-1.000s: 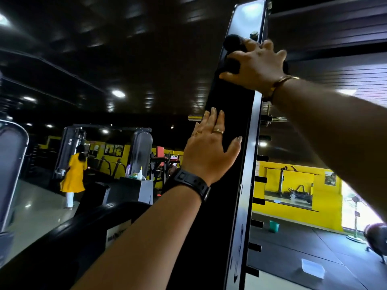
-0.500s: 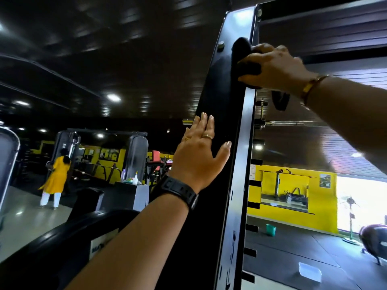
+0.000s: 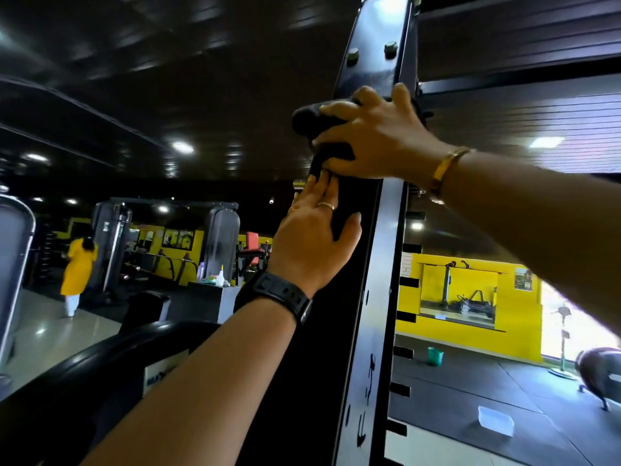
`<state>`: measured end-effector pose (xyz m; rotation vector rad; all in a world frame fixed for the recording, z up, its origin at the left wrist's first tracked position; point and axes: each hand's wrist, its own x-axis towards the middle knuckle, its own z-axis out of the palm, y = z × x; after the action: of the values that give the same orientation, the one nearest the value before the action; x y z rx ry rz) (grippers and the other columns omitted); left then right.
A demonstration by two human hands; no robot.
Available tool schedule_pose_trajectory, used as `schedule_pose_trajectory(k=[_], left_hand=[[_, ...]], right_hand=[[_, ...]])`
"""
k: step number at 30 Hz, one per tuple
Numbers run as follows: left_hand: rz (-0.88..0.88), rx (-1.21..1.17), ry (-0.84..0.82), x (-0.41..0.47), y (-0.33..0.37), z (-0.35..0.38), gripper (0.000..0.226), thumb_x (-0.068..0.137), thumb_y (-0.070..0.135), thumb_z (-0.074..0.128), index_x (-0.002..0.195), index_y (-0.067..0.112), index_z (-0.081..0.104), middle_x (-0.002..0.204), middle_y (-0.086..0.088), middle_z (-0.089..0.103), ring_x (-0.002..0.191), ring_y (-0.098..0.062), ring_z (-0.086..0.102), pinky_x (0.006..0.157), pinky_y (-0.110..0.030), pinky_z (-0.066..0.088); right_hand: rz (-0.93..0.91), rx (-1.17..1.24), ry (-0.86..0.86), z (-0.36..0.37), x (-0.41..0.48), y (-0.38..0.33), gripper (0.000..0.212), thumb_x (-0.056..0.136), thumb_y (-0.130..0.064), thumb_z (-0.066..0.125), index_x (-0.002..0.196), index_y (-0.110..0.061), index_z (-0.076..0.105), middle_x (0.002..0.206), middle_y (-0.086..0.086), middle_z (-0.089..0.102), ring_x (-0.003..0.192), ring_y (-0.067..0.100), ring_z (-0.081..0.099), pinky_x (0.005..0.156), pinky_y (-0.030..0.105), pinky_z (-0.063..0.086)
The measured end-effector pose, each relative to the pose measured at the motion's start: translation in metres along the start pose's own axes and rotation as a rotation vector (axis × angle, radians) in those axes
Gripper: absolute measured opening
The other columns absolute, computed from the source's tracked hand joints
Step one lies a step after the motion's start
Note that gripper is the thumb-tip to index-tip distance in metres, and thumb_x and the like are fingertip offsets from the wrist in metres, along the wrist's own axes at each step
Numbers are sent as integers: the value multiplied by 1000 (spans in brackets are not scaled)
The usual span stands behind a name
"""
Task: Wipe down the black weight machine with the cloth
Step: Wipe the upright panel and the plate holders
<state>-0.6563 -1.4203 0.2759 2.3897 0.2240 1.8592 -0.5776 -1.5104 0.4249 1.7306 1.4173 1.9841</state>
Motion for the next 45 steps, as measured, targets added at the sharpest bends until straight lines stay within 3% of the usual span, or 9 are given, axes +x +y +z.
schedule_pose_trajectory(k=[5, 9, 13, 18, 28, 32, 37, 41, 45], left_hand=[[-29, -128, 62, -3, 2, 1, 65, 87, 40, 35, 147, 14, 39, 157, 0, 30, 147, -10, 18, 118, -24, 16], [-24, -127, 69, -3, 2, -1, 57, 93, 33, 42, 146, 12, 40, 156, -2, 32, 147, -13, 21, 117, -26, 17], [-18, -81, 31, -2, 1, -3, 59, 94, 34, 42, 148, 10, 37, 157, -6, 30, 147, -20, 21, 115, -24, 16], [5, -76, -1, -13, 0, -4, 51, 101, 25, 43, 149, 10, 33, 158, -7, 27, 148, -18, 18, 120, -29, 18], [86, 17, -82, -82, -9, -5, 62, 95, 52, 19, 148, 24, 6, 157, 7, 3, 146, -6, 1, 118, -25, 8], [54, -2, -73, -111, -4, -4, 64, 95, 55, 22, 149, 25, 5, 158, 8, 1, 148, -6, -3, 119, -28, 6], [47, 62, -35, -135, -5, 4, 70, 96, 57, 26, 154, 20, 9, 162, 2, 7, 149, -6, -4, 119, -30, 9], [54, 141, 15, -139, -7, 8, 71, 98, 54, 27, 154, 12, 16, 162, -4, 13, 149, -12, 5, 117, -40, 16], [71, 159, 14, -139, -8, 8, 71, 98, 57, 21, 155, 13, 15, 162, -2, 10, 149, -11, 2, 117, -40, 15]], right_hand=[[175, 117, -82, -7, -6, 63, 47, 91, -52, 54, 136, -42, 50, 151, -1, 32, 129, 36, 30, 98, 55, 30], [328, 92, -66, -1, 6, 34, 53, 88, -67, 46, 135, -42, 50, 154, -1, 28, 134, 37, 26, 101, 57, 28], [172, -10, -26, -1, -7, -14, 56, 89, -71, 28, 133, -44, 51, 156, -5, 27, 135, 35, 26, 102, 58, 24], [59, 70, -62, -10, -38, -5, 47, 94, -58, 39, 139, -46, 42, 158, -6, 20, 137, 33, 23, 102, 55, 25], [348, -2, -62, -6, -10, -27, 57, 91, -64, 38, 138, -33, 49, 156, 3, 26, 135, 41, 24, 102, 62, 25], [184, -120, -12, -4, -25, -53, 60, 93, -66, 21, 133, -36, 53, 153, 1, 33, 132, 40, 32, 99, 61, 29], [-85, 6, 21, -10, -62, -37, 67, 85, -64, 16, 132, -37, 55, 150, 1, 39, 127, 39, 38, 94, 57, 33], [12, 94, -23, -17, -65, -6, 79, 75, -71, 10, 138, -41, 48, 156, -1, 29, 130, 40, 31, 95, 59, 31], [185, 109, -58, -17, -43, -21, 62, 85, -63, 29, 135, -36, 53, 154, 3, 29, 131, 43, 28, 99, 61, 27]])
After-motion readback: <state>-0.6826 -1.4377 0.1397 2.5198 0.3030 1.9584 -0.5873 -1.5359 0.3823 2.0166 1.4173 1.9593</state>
